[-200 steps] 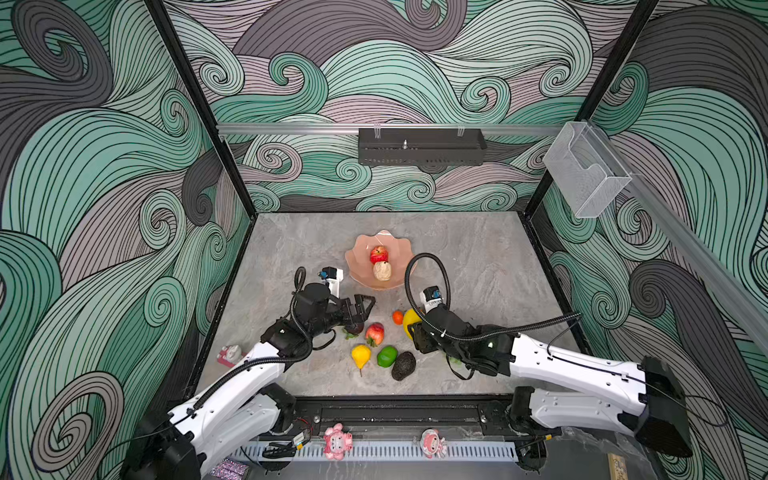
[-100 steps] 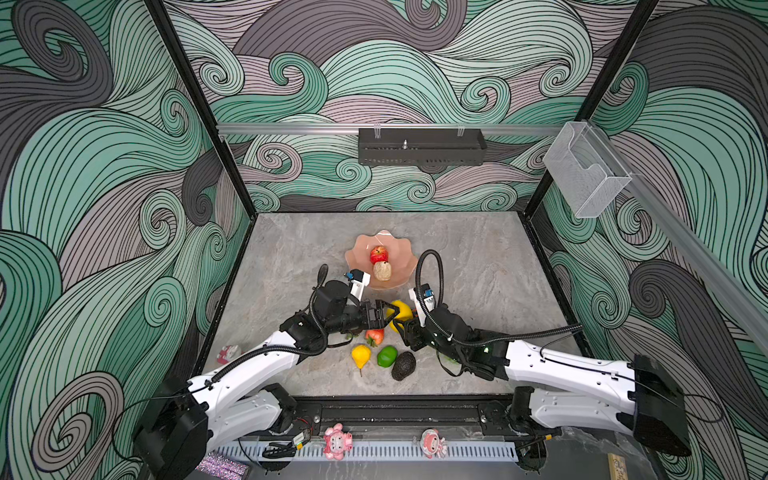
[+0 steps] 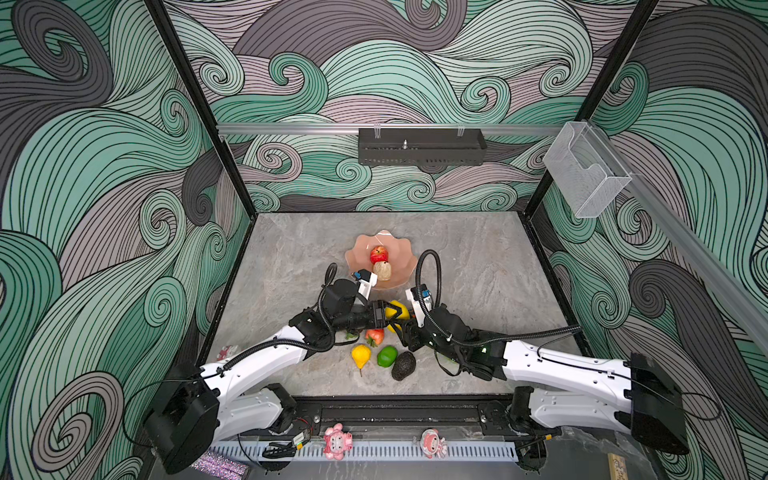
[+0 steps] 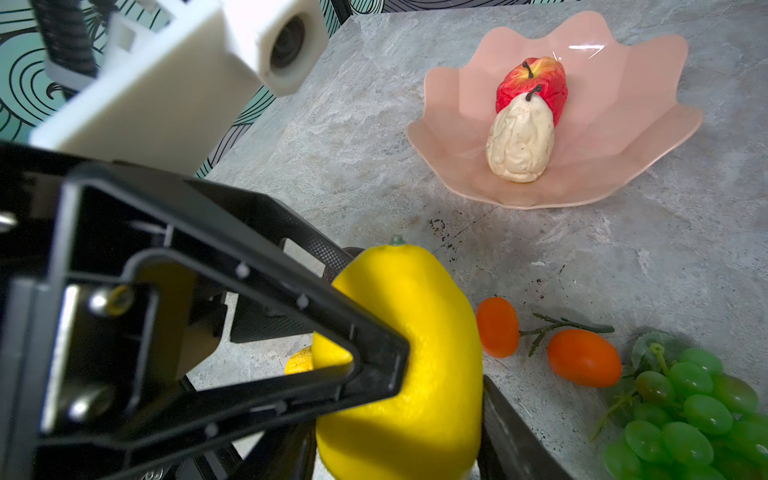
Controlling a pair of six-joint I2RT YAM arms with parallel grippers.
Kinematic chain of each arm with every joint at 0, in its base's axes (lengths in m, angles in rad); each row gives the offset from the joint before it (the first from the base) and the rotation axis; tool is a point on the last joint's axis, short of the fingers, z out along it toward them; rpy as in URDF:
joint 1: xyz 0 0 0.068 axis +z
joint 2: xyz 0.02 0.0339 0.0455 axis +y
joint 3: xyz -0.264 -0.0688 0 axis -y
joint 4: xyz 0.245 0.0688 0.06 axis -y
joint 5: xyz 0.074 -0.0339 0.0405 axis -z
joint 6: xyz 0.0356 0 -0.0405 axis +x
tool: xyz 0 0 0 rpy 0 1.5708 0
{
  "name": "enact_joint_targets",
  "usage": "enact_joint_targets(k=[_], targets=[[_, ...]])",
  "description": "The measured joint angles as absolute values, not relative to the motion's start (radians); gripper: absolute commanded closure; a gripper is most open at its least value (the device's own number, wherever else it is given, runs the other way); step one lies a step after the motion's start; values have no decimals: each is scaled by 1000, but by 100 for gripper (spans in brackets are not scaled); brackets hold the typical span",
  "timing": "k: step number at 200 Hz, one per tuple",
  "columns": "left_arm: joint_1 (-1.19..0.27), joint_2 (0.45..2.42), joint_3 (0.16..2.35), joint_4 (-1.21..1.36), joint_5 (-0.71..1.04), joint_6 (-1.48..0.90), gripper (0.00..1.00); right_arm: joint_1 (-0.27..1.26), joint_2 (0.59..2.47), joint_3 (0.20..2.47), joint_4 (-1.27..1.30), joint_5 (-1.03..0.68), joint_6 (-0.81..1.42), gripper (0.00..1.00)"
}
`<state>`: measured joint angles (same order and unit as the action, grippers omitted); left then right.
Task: Place and organize the fake fruits in the fruit bowl
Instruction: 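Pass the yellow mango from the right gripper into the left gripper, then lower the mango into the pink bowl with the left gripper while the right arm withdraws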
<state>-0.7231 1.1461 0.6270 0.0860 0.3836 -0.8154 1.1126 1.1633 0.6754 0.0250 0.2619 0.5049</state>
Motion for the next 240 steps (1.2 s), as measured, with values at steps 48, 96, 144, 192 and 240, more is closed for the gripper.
enact_joint_targets(k=[48, 96, 144, 192, 240], targets=[[-729, 1162, 698, -3, 353, -762, 50, 1113, 1152, 677, -2, 299, 522, 19], [-730, 1163, 860, -222, 126, -635, 49, 1096, 1052, 691, -184, 396, 534, 5], [-672, 1274, 1092, -413, -114, -527, 49, 1054, 808, 574, -338, 453, 563, 4], [-528, 1526, 1282, -511, -191, -528, 49, 1040, 627, 474, -471, 458, 633, 3], [-451, 1728, 1426, -536, -164, -559, 49, 1038, 525, 452, -537, 453, 664, 2]])
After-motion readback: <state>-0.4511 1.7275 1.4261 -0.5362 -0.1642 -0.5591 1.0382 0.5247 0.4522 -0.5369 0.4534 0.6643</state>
